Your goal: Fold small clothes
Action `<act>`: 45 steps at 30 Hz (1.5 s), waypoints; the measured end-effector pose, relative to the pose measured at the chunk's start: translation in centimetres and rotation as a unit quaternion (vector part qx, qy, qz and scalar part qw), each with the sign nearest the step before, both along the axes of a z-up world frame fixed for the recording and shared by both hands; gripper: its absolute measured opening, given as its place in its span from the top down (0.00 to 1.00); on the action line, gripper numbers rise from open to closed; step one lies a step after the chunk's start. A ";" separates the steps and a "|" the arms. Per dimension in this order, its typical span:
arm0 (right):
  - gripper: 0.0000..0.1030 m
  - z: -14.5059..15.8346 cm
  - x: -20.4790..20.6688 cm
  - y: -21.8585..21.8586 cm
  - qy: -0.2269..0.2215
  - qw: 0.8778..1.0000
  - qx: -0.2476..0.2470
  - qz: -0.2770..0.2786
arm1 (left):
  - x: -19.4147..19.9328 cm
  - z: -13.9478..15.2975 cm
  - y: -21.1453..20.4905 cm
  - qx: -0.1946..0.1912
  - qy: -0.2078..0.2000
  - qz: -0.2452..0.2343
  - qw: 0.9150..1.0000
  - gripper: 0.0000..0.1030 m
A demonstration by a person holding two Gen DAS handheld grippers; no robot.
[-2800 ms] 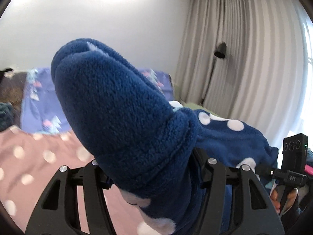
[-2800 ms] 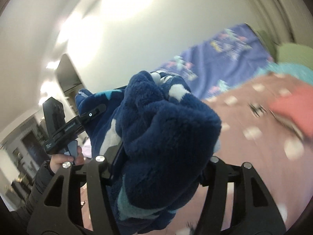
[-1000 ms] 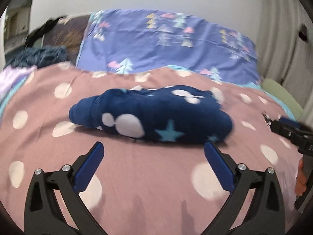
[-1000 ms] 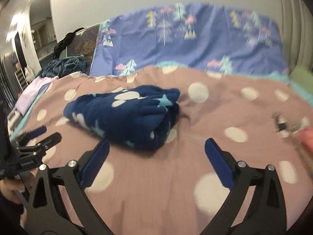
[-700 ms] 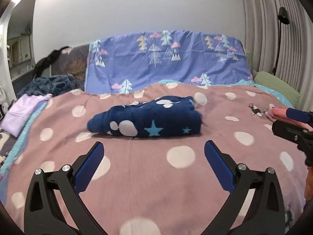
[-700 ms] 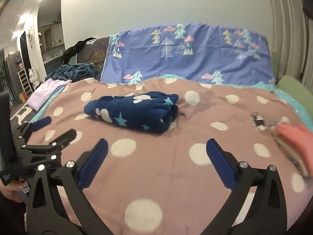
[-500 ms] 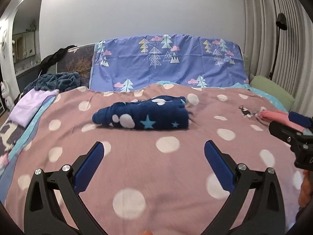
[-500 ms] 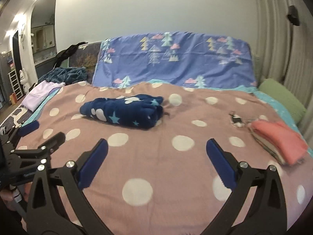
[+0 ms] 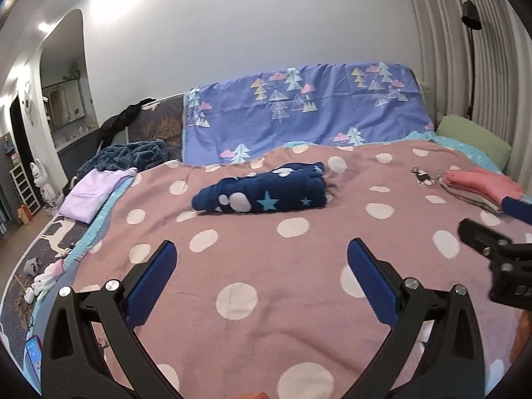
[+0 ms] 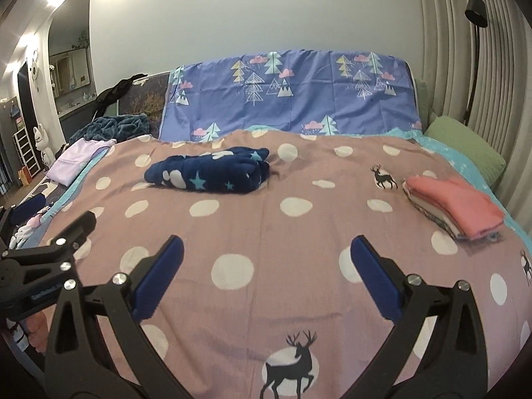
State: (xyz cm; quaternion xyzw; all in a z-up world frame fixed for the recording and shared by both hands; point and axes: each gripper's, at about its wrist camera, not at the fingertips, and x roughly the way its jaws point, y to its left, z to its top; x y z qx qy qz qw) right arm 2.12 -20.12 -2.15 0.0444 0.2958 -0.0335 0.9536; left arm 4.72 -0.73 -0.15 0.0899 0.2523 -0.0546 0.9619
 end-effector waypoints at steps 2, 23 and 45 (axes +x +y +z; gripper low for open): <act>0.02 -0.1 -0.5 -0.1 -0.002 1.000 0.001 -0.005 | -0.6 0.2 0.0 -0.005 0.001 -0.006 1.000 0.01; 0.02 -1.0 -2.8 0.4 -0.008 1.000 -0.001 -0.029 | -1.3 -1.3 0.1 -0.013 0.072 0.011 0.997 0.01; 0.02 -2.6 -2.0 0.9 0.021 0.999 -0.003 -0.031 | -0.6 -3.7 -0.3 -0.013 0.128 0.021 0.991 0.01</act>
